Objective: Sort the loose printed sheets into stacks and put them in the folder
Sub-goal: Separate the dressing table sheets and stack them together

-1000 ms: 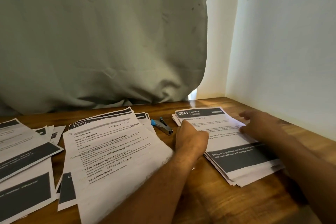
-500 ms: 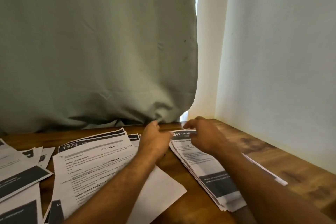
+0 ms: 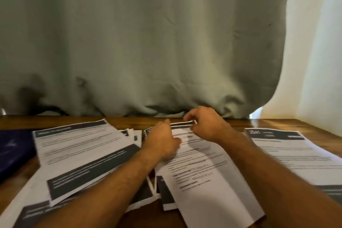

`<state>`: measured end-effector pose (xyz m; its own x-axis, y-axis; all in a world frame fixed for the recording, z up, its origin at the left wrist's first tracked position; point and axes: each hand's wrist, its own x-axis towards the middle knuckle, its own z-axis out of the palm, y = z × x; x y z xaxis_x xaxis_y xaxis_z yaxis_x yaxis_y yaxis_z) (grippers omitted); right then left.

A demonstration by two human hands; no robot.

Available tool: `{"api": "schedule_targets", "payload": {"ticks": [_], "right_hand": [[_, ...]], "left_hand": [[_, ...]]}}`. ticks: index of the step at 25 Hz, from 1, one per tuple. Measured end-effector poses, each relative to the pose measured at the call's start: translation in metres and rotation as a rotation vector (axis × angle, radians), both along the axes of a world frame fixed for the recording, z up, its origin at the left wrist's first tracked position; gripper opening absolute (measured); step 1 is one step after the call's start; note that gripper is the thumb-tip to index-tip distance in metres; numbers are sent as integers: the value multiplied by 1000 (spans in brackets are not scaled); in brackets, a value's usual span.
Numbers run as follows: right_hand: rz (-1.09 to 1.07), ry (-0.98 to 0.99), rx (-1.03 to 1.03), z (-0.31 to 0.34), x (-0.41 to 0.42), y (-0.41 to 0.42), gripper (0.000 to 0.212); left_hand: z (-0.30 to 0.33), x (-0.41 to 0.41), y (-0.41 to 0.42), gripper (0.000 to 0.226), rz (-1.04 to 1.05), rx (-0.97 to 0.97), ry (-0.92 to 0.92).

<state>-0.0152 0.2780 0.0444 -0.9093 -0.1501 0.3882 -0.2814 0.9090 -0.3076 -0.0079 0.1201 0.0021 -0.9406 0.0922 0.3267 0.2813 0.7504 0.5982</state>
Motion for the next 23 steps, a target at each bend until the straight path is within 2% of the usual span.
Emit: {"api": "schedule_targets", "payload": {"ticks": [3,5,8,12,15,19,23], "right_hand": [[24,-76,-33,-16,-9,-25,36],[14,-116,-31,-32,-15,-33,43],[5,-202,-18,-47,-18,-33,51],[12,-176,74,-53,-17,-33,55],[-16,-186,140,-56,-12,-37,50],[-30,-216,131,-53,-5,-38,41],[-51,-284,93,-46,4,-40,35]], "left_hand": [[-20,-3,-22,88,78,-396,-19],[-30,-5,-31,101,90,-477,-32],[-31,-9,-33,99,62,-433,-36],[-30,-13,-40,84,39,-309,-51],[-29,-13,-41,78,34,-243,-61],[-30,-14,-40,89,46,-289,-63],[-31,-16,-43,67,21,-238,-108]]}}
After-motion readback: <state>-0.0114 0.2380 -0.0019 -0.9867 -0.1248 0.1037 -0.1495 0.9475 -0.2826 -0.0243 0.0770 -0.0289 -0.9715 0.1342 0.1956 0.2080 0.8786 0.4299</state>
